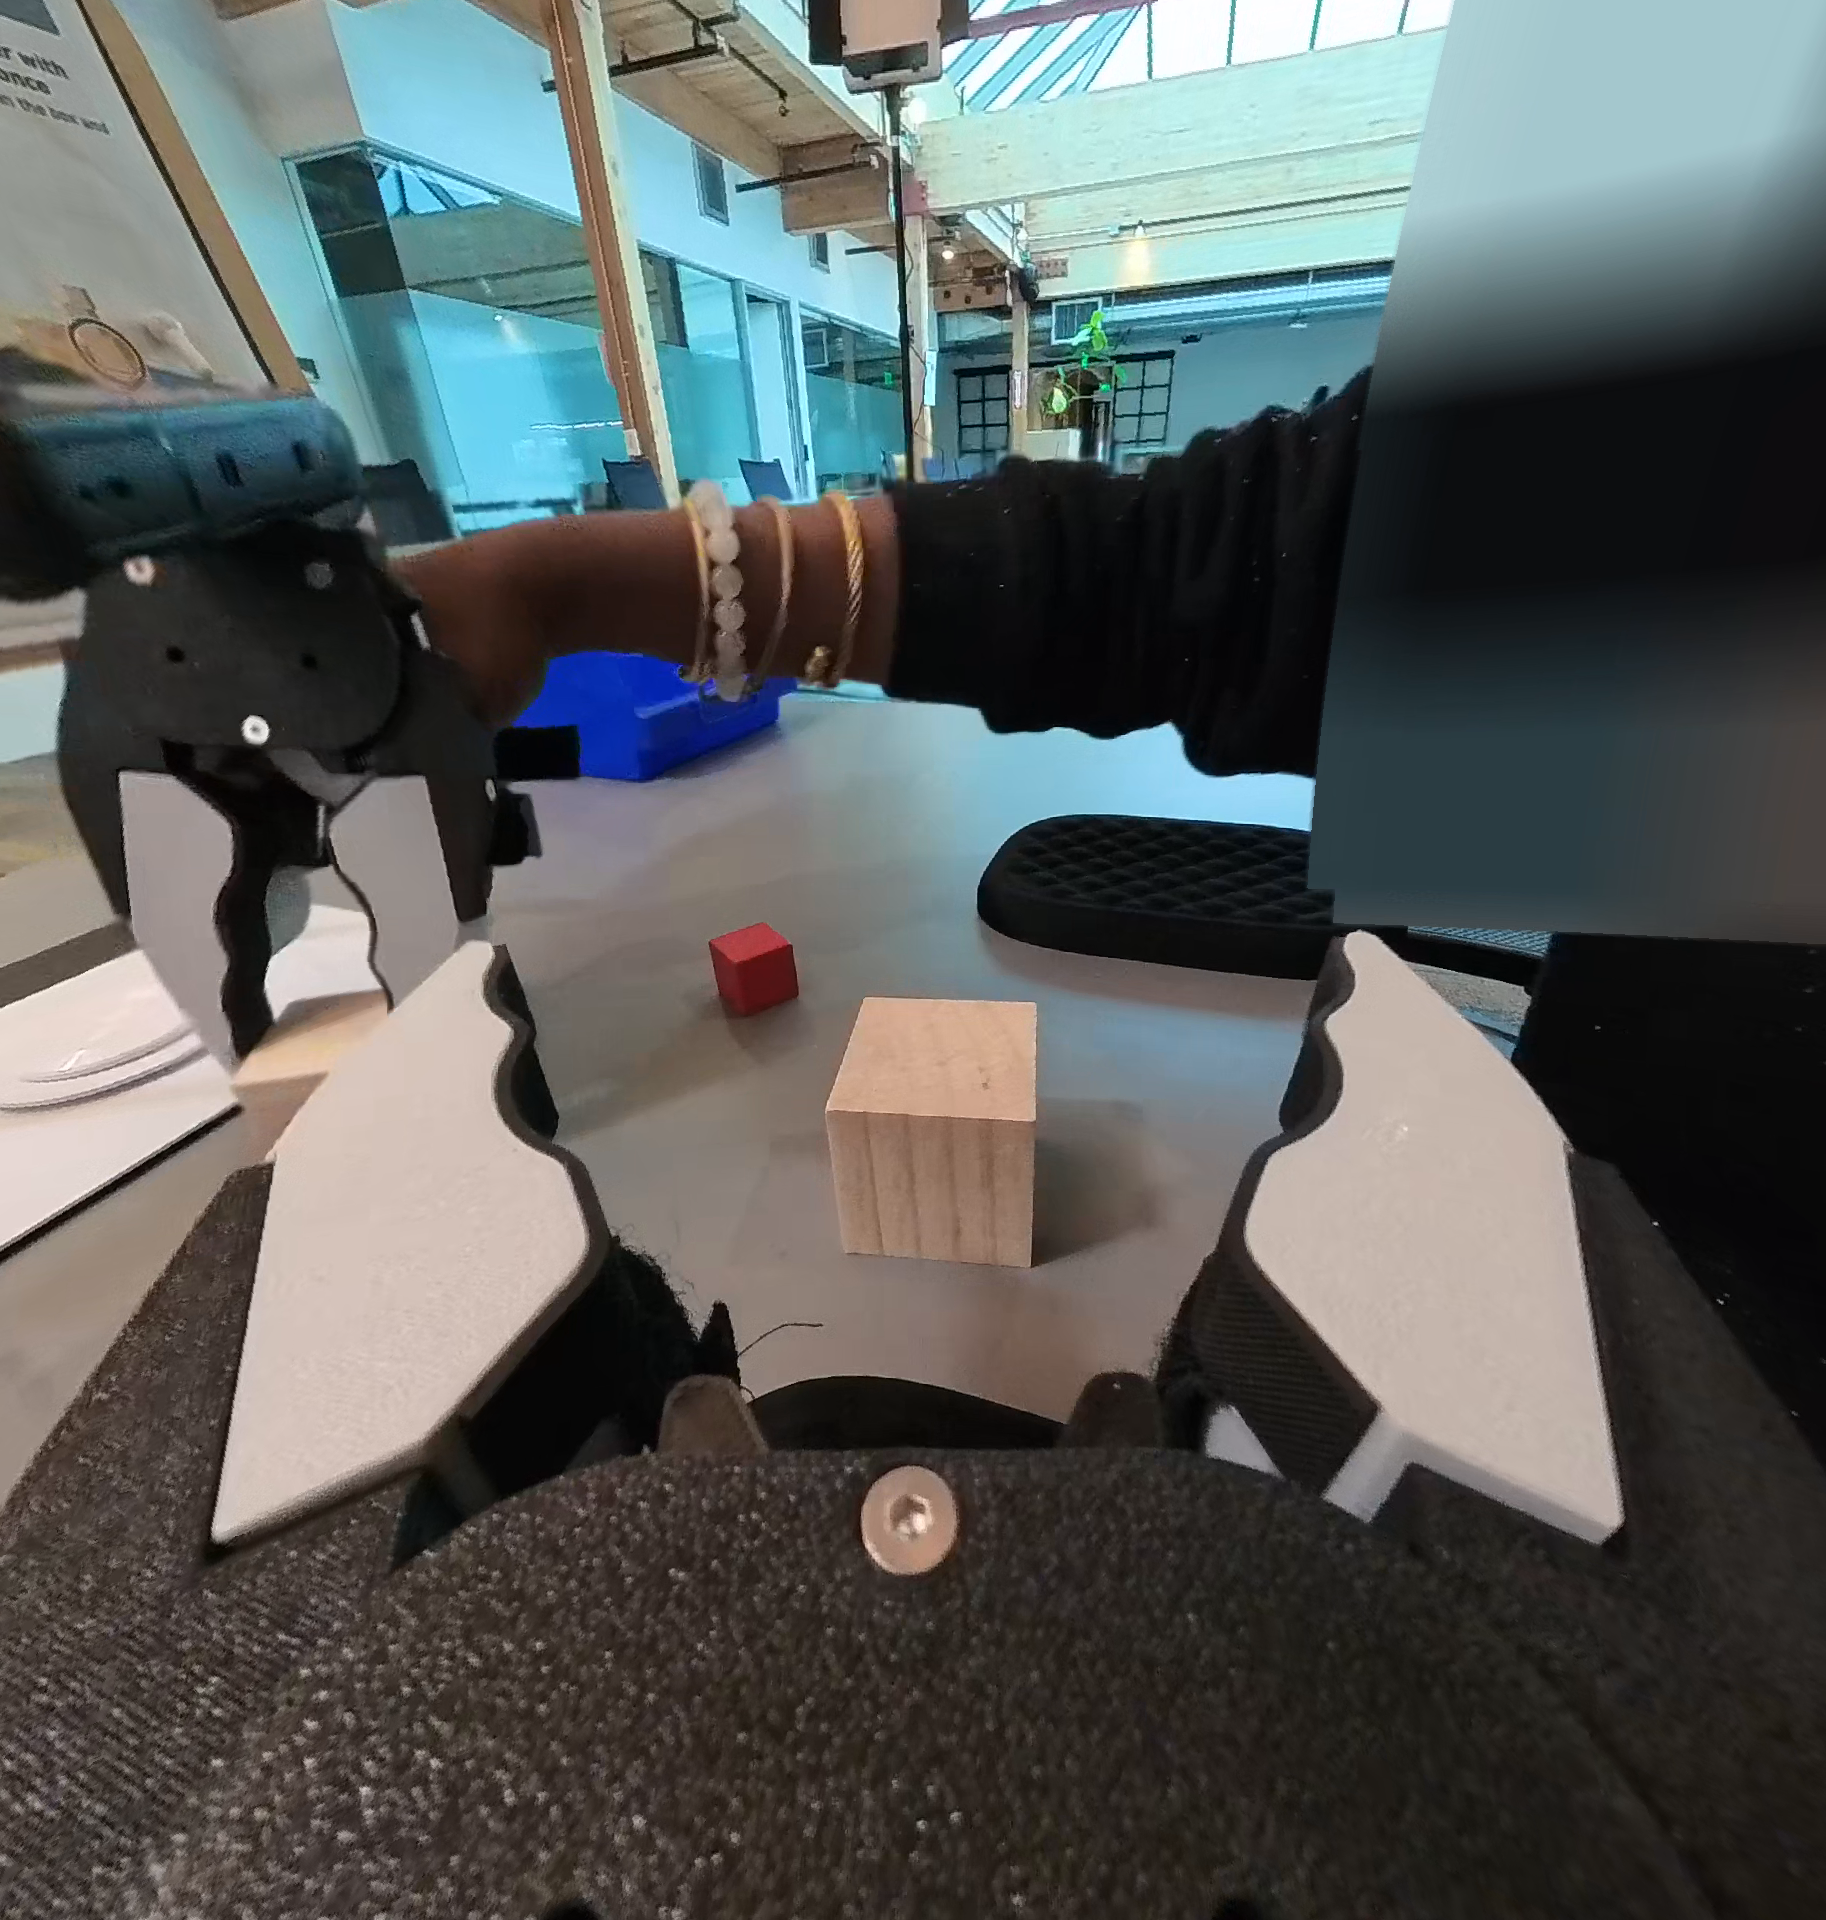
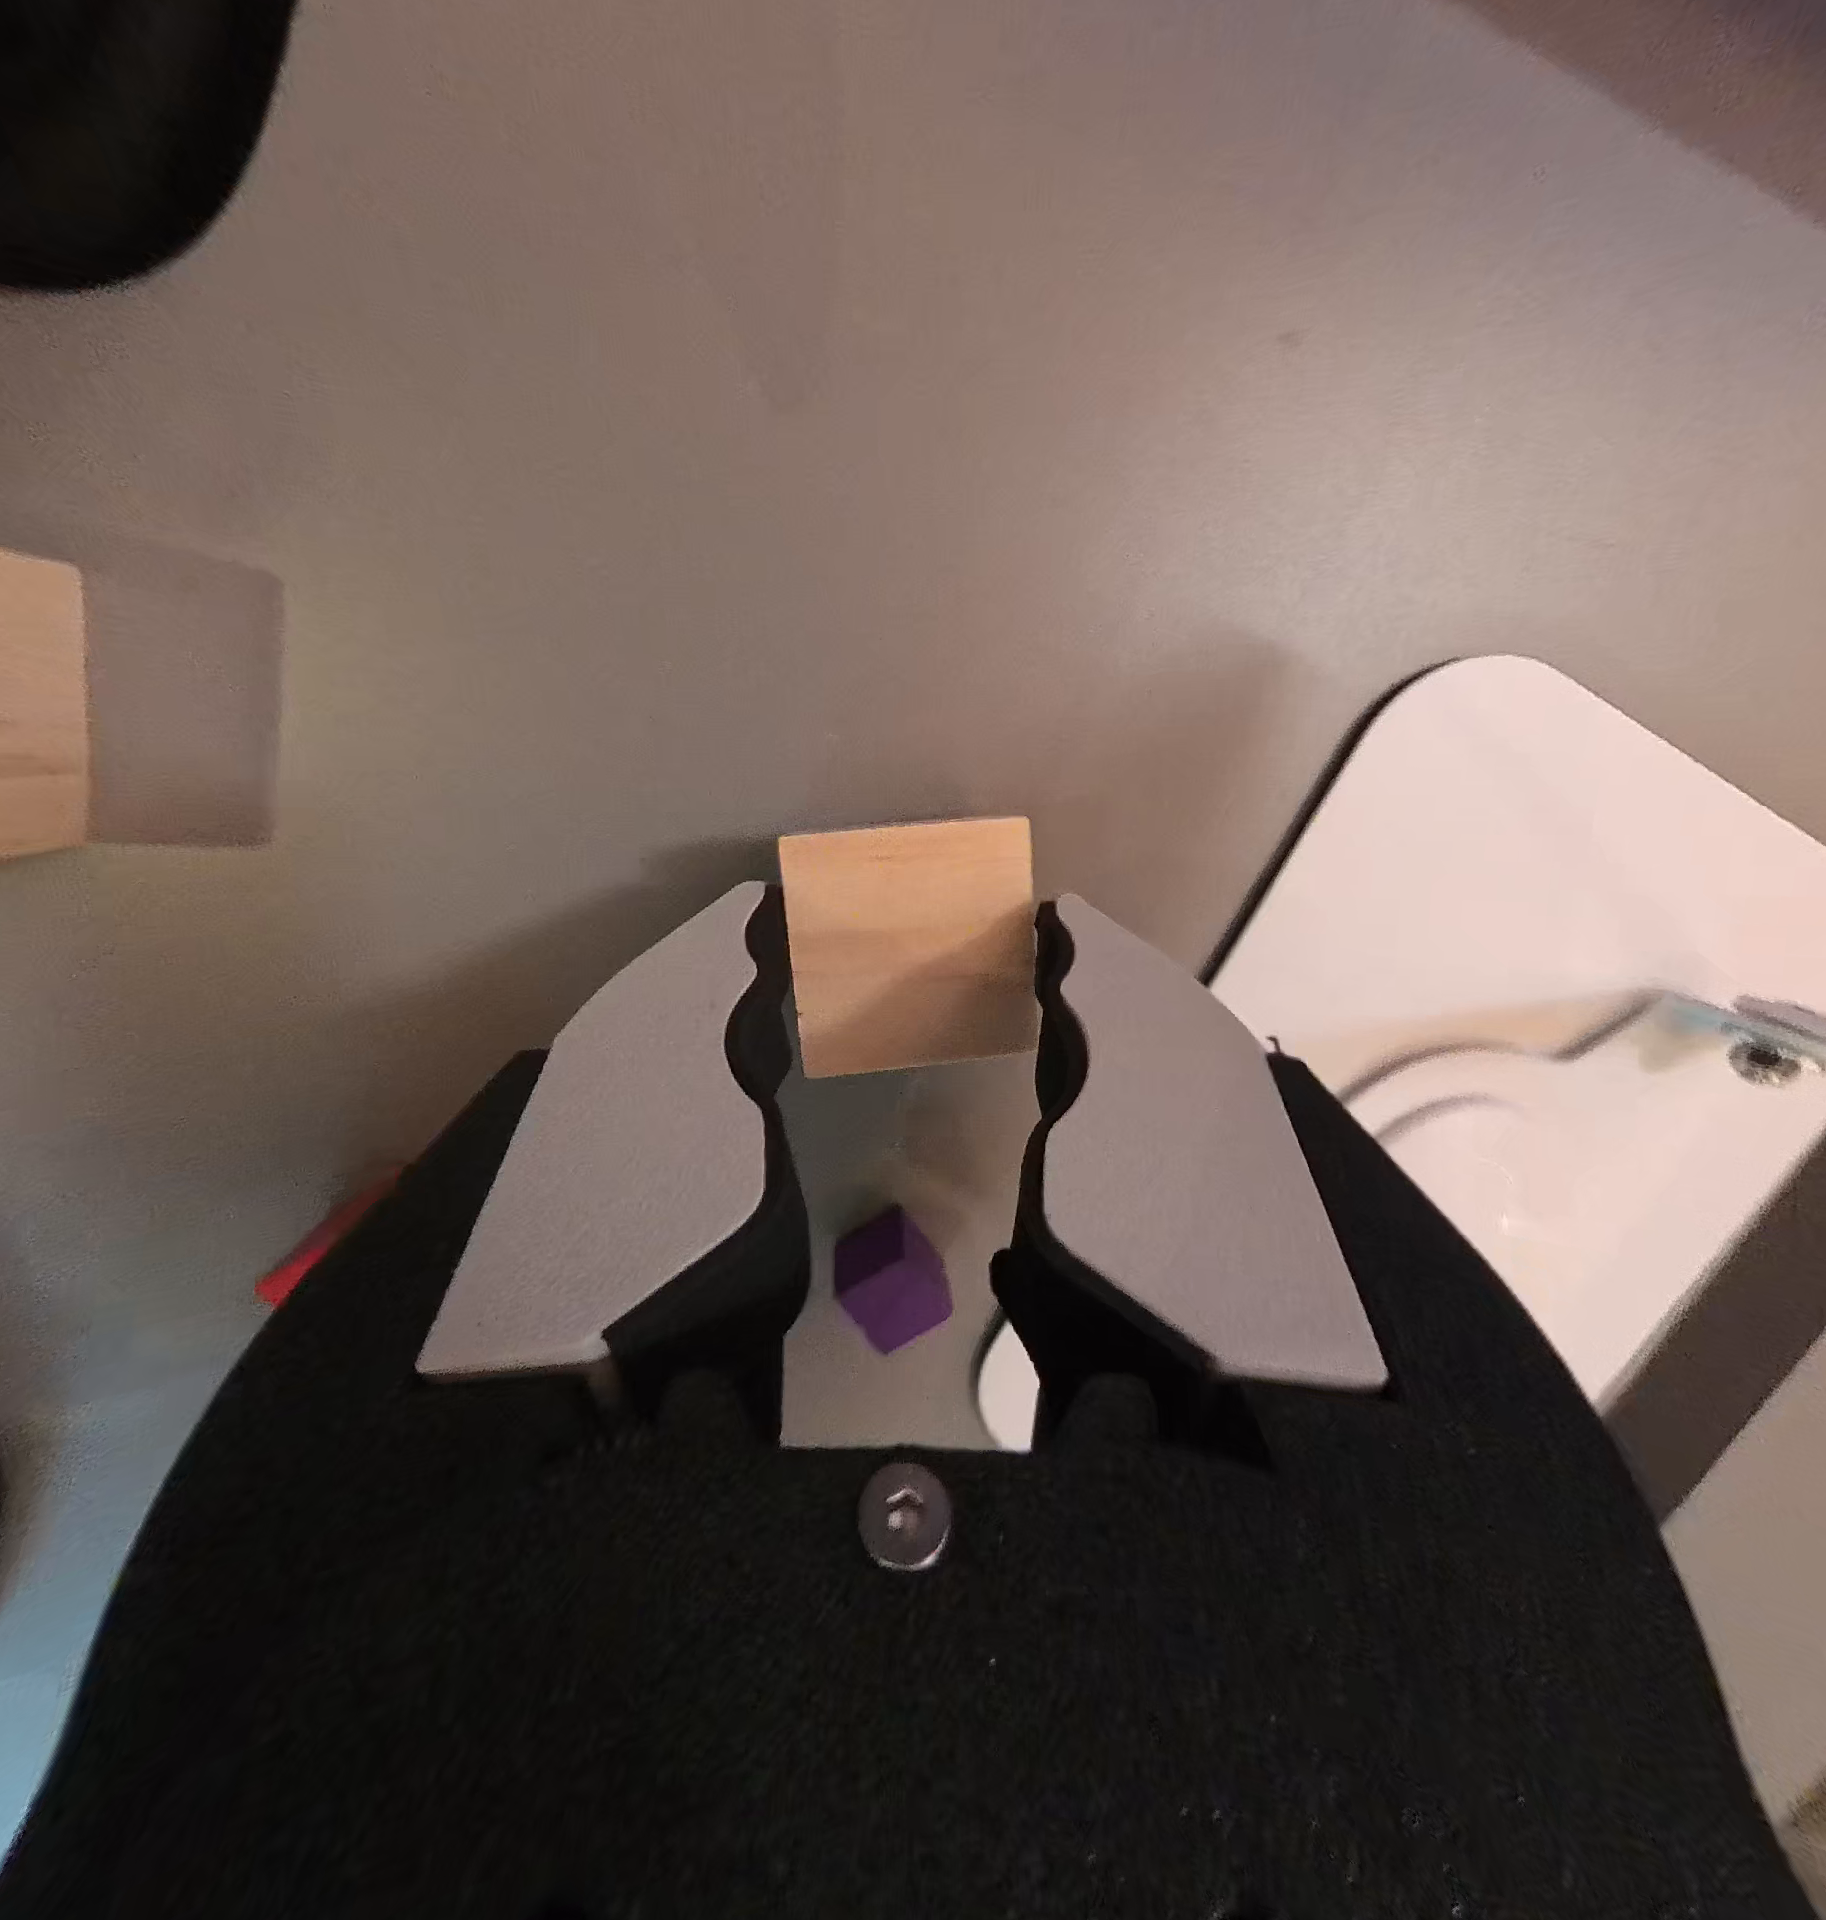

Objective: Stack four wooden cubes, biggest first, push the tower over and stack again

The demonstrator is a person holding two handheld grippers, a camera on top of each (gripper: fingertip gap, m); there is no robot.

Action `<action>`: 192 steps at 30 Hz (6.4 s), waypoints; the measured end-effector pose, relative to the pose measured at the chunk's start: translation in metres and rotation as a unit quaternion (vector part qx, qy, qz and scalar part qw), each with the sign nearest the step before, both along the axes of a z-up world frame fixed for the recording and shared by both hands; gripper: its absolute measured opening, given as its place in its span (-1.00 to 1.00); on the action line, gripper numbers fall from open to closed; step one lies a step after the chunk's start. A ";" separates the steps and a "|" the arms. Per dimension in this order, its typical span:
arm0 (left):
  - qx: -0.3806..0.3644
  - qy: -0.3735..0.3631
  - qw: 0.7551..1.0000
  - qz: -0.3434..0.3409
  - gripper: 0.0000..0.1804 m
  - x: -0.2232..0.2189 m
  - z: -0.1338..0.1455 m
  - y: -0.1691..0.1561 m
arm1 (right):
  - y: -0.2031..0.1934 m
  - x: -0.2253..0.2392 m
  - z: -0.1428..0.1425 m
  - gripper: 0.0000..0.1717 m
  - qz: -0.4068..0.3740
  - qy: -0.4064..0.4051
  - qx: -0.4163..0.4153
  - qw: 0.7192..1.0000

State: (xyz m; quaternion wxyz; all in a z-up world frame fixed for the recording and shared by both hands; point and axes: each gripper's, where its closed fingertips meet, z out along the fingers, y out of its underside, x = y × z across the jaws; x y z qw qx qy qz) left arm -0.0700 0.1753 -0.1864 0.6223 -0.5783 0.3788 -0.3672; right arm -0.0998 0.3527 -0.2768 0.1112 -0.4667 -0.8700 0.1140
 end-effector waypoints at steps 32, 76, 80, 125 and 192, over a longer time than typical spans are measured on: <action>0.017 0.018 1.000 0.014 0.50 0.002 -0.002 -0.001 | -0.167 0.060 0.043 -0.48 -0.177 0.081 -0.031 0.980; 0.019 0.007 1.000 0.013 0.45 0.000 0.001 -0.001 | -0.047 0.127 -0.007 -0.34 -0.432 0.033 -0.049 0.900; 0.018 0.010 1.000 0.013 0.45 0.000 0.000 -0.001 | -0.052 0.124 -0.015 -0.68 -0.415 0.027 -0.044 0.908; 0.018 0.006 1.000 0.013 0.44 0.000 0.000 -0.001 | -0.089 0.053 0.100 -0.28 -0.220 0.152 -0.073 0.961; 0.018 0.005 1.000 0.015 0.42 0.000 0.001 0.000 | -0.170 0.061 0.095 -0.74 -0.160 0.084 -0.025 0.983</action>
